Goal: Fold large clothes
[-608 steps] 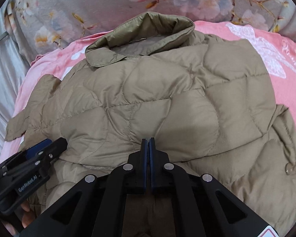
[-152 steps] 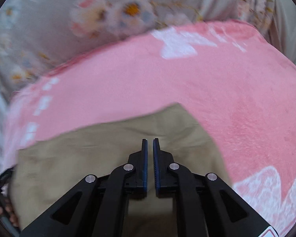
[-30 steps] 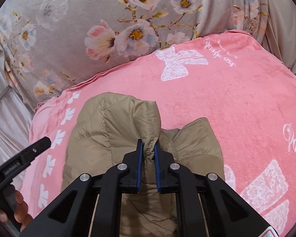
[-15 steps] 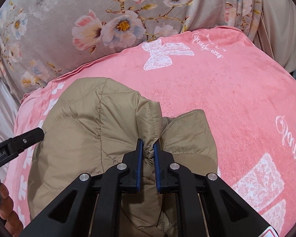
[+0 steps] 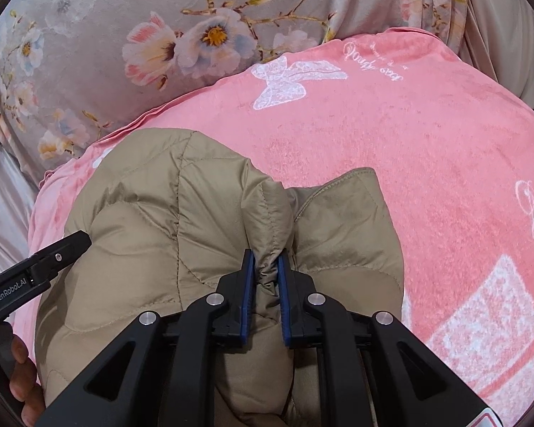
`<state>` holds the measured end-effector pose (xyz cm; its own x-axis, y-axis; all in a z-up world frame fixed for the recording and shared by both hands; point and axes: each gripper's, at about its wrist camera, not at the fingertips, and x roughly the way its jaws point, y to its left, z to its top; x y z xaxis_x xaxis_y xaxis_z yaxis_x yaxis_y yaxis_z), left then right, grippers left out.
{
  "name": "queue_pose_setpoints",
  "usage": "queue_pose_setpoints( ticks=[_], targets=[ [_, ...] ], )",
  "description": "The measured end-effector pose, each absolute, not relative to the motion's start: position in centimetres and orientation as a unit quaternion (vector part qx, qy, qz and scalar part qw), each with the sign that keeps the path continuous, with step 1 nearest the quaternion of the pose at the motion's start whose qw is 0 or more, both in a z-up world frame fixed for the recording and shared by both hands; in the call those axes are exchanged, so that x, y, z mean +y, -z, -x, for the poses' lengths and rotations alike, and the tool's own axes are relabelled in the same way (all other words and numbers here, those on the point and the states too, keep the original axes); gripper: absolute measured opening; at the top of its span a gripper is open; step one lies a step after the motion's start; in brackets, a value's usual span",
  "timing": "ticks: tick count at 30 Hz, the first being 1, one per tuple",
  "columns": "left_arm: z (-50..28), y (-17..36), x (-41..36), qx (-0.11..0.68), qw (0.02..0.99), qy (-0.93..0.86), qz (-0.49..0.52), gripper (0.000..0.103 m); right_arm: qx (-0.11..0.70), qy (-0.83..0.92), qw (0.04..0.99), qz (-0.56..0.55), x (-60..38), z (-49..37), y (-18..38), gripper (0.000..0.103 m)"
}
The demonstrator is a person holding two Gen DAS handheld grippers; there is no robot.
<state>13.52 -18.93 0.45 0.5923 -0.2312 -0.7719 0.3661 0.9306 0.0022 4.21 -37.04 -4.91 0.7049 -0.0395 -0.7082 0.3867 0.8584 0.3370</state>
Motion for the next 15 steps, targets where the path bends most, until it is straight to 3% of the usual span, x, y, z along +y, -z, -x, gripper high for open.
queue_pose_setpoints(
  ticks=[15],
  targets=[
    [-13.4, 2.0, -19.8, 0.396, 0.900, 0.160, -0.092, 0.082, 0.341, 0.104, 0.888, -0.291, -38.3, -3.9, 7.8, 0.011]
  ],
)
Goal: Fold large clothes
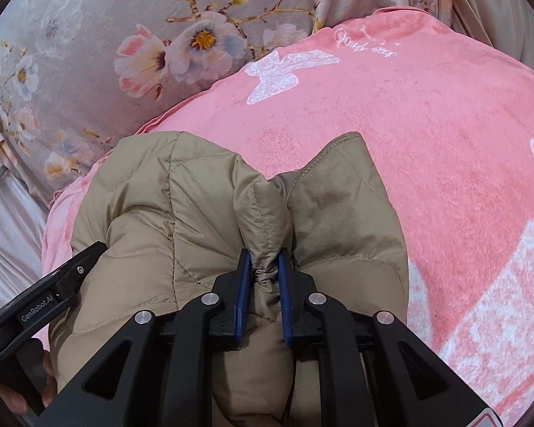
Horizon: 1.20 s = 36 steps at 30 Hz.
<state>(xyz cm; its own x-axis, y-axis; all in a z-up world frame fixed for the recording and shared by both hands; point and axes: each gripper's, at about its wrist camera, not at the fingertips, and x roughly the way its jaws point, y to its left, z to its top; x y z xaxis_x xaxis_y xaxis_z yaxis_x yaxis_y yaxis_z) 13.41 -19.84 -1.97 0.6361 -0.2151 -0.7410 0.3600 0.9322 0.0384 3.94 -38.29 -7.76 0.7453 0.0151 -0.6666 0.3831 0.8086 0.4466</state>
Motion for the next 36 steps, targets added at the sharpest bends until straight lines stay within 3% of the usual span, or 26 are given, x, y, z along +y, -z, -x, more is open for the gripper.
queue_pose_setpoints(
  ticks=[19, 21, 26, 28, 30, 36],
  targets=[
    [-13.9, 3.4, -20.6, 0.379, 0.907, 0.155, -0.095, 0.086, 0.333, 0.102, 0.888, -0.299, -38.2, -3.8, 8.3, 0.012],
    [-14.0, 3.2, -20.3, 0.387, 0.903, 0.161, -0.093, 0.086, 0.353, 0.108, 0.886, -0.280, -38.2, -4.0, 7.5, 0.026],
    [-13.0, 0.3, -18.0, 0.402, 0.896, 0.166, -0.088, 0.085, 0.358, 0.138, 0.899, -0.211, -37.6, -1.6, 2.3, 0.029],
    [-12.1, -1.0, -17.1, 0.406, 0.893, 0.178, -0.081, 0.085, 0.349, 0.142, 0.908, -0.183, -36.8, -0.6, 0.2, 0.025],
    [-11.2, -1.8, -16.7, 0.411, 0.889, 0.181, -0.087, 0.085, 0.347, 0.123, 0.916, -0.159, -35.1, -0.1, -1.4, 0.009],
    [-9.0, -1.2, -16.9, 0.414, 0.888, 0.162, -0.113, 0.085, 0.377, 0.110, 0.912, -0.115, -31.0, -1.2, 0.4, 0.004]
  ],
)
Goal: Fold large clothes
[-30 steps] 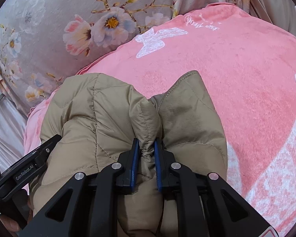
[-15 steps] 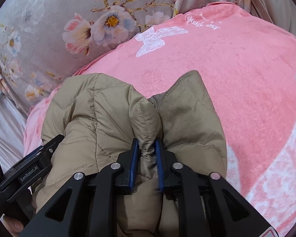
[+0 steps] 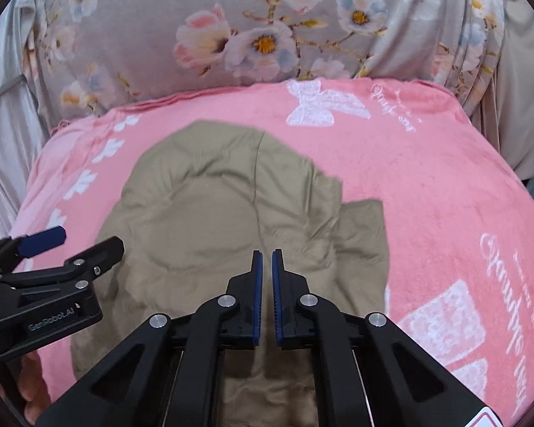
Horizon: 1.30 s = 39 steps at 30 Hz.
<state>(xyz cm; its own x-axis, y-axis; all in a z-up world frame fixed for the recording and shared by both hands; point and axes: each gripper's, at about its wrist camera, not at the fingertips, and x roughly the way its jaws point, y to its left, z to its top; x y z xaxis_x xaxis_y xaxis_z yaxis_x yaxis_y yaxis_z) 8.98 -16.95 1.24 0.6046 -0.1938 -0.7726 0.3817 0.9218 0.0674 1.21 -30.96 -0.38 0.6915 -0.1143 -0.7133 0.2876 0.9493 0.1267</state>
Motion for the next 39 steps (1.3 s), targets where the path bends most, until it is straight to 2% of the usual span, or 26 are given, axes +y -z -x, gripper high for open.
queue_pose_setpoints(
  ticks=[13, 27, 31, 34, 36, 39],
  targets=[
    [-9.3, 2.8, -17.2, 0.432, 0.882, 0.157, -0.100, 0.088, 0.369, 0.133, 0.912, -0.119, -30.1, -1.5, 5.4, 0.003],
    [-9.5, 4.4, -18.0, 0.418, 0.888, 0.154, -0.113, 0.094, 0.346, 0.134, 0.918, -0.140, -30.4, -1.5, 7.0, 0.002],
    [-10.0, 3.7, -17.3, 0.433, 0.881, 0.164, -0.096, 0.094, 0.372, 0.121, 0.908, -0.153, -31.1, -1.8, 6.1, 0.002],
    [-10.9, 1.5, -15.5, 0.442, 0.879, 0.170, -0.057, 0.089, 0.366, 0.107, 0.904, -0.194, -32.5, -1.2, 3.3, 0.010],
    [-11.9, -0.6, -14.5, 0.426, 0.889, 0.165, -0.039, 0.088, 0.346, 0.118, 0.909, -0.200, -33.7, -1.1, 1.2, 0.021],
    [-14.4, -3.3, -14.1, 0.408, 0.899, 0.154, -0.027, 0.088, 0.331, 0.125, 0.910, -0.216, -35.8, -2.3, -0.8, 0.026]
  ],
)
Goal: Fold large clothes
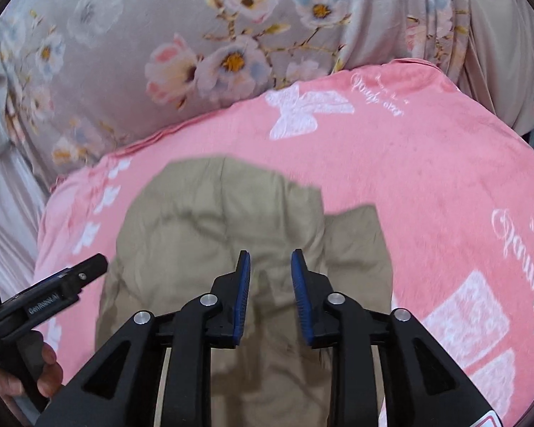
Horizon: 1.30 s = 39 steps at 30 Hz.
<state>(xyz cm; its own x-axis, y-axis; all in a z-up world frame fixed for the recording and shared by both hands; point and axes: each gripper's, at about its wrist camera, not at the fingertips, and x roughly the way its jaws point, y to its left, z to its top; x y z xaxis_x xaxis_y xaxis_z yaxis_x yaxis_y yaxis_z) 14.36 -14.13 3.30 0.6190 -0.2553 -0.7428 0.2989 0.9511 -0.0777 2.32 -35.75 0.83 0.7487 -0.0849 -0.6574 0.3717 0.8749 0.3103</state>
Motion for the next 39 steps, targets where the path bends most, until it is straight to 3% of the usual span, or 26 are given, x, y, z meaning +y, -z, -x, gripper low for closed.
queue_pose_setpoints(
  ticks=[4, 10, 18, 31, 34, 39],
  targets=[
    [-17.7, -3.8, -15.7, 0.423, 0.893, 0.149, -0.033, 0.088, 0.345, 0.128, 0.904, -0.219, -37.1, -5.9, -0.8, 0.026],
    [-19.8, 0.0, -19.6, 0.448, 0.880, 0.149, -0.053, 0.089, 0.397, 0.139, 0.886, -0.194, -37.3, -9.8, 3.6, 0.021],
    [-20.0, 2.7, -20.9, 0.445, 0.882, 0.141, -0.059, 0.095, 0.393, 0.124, 0.881, -0.232, -38.5, -9.8, 6.9, 0.014],
    [-19.8, 4.0, -21.7, 0.431, 0.889, 0.132, -0.086, 0.097, 0.384, 0.125, 0.881, -0.247, -38.7, -9.7, 8.0, 0.013],
    [-19.6, 3.4, -21.2, 0.437, 0.884, 0.140, -0.087, 0.097, 0.379, 0.114, 0.877, -0.271, -39.4, -8.9, 7.6, 0.014],
    [-15.9, 0.4, -17.3, 0.449, 0.874, 0.176, -0.064, 0.095, 0.347, 0.105, 0.878, -0.313, -40.8, -1.2, 4.1, 0.039]
  ],
)
